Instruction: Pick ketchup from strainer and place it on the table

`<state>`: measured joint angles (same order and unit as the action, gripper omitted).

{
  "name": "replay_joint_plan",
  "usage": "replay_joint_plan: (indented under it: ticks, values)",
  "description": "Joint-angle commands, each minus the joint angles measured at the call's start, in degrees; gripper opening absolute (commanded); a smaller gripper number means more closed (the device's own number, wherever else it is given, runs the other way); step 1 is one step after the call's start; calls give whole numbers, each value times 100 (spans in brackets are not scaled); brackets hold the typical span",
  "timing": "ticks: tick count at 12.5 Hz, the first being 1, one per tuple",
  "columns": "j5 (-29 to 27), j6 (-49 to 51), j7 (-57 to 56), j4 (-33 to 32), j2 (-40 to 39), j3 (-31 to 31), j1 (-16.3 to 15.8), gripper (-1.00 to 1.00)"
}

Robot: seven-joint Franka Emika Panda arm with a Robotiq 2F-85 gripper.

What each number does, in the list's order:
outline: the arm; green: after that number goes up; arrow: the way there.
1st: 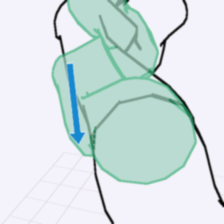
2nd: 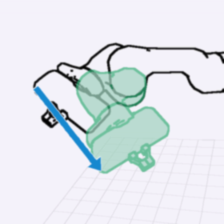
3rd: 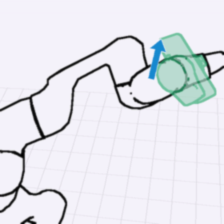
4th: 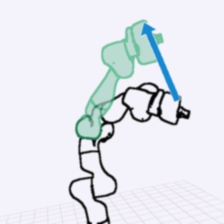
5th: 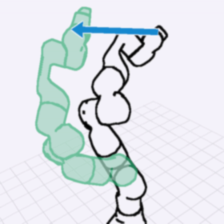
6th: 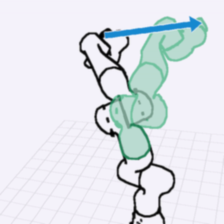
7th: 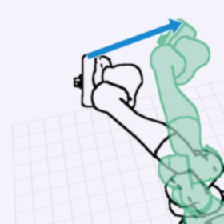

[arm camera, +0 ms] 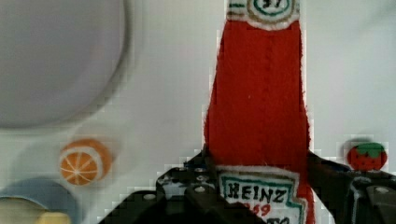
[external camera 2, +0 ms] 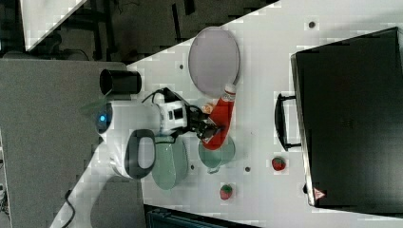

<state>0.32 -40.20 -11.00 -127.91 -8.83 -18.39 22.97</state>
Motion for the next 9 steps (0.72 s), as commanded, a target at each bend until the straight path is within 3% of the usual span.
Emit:
replay_joint_plan:
  ticks: [1,3,6,9]
  values:
    - [59,-598,-266,-255,-394,19,-65,21]
    - [353,-847,-265,-313,-628,74,-58,27]
    - [695,-963,-265,-298,-723,93,-56,91]
    - [621,-944,-185,-159,-363,-18,-62,100]
